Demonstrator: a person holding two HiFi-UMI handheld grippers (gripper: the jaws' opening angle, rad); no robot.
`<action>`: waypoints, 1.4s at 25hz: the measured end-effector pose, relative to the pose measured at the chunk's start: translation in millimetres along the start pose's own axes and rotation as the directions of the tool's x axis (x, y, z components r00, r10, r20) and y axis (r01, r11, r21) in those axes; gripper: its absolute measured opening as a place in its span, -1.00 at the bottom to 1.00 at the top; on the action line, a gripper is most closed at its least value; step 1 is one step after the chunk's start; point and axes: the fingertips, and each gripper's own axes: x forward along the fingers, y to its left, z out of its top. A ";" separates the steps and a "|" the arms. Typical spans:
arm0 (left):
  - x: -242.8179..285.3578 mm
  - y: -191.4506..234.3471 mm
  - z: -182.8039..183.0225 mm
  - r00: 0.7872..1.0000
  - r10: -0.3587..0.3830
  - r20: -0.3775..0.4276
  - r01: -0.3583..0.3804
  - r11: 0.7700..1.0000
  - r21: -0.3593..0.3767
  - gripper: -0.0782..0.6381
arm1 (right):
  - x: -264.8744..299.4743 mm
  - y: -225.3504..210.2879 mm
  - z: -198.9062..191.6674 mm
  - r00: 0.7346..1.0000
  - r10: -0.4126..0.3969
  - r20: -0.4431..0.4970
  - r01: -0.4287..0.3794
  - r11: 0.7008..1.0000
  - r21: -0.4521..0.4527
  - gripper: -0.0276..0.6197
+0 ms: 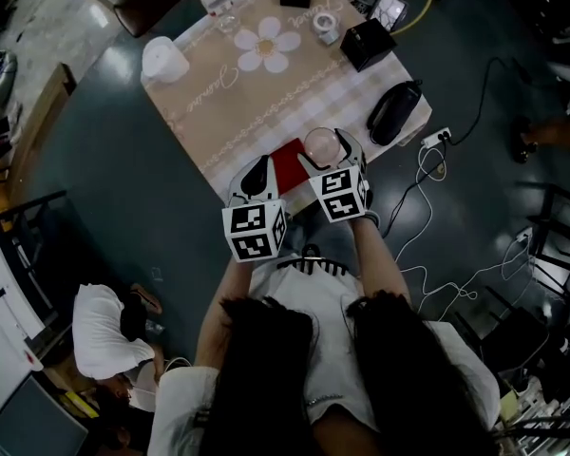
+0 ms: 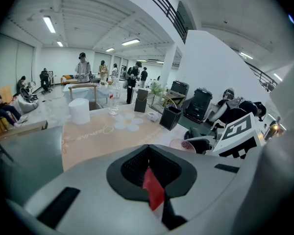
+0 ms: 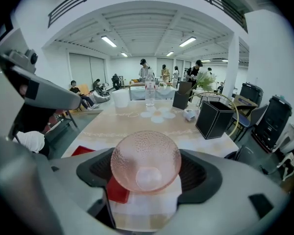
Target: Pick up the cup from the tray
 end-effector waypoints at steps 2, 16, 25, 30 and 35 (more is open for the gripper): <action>4.4 -3.7 -0.3 1.000 -0.002 -0.004 0.002 1.000 0.004 -0.76 | 0.7 -6.4 -3.0 1.000 -0.004 -0.007 0.004 1.000 -0.001 0.30; 11.9 -16.0 6.1 1.000 0.002 0.001 -0.002 1.000 0.016 -0.76 | 2.4 -29.5 -25.4 0.999 -0.013 -0.032 0.013 1.000 0.006 0.30; 14.4 -21.6 3.3 1.000 -0.018 -0.014 0.019 1.000 0.017 -0.76 | 2.8 -33.1 -29.6 1.000 0.001 -0.014 -0.001 0.998 0.061 0.31; 14.1 -23.6 -2.5 0.999 -0.031 -0.031 0.031 0.999 0.020 -0.76 | -1.0 -34.5 -26.5 1.000 0.021 0.010 -0.022 0.995 0.100 0.31; 13.2 -24.2 -8.1 0.999 -0.035 -0.036 0.035 0.999 -0.002 -0.76 | -13.0 -36.4 -20.0 0.999 0.026 0.033 -0.028 0.997 0.073 0.31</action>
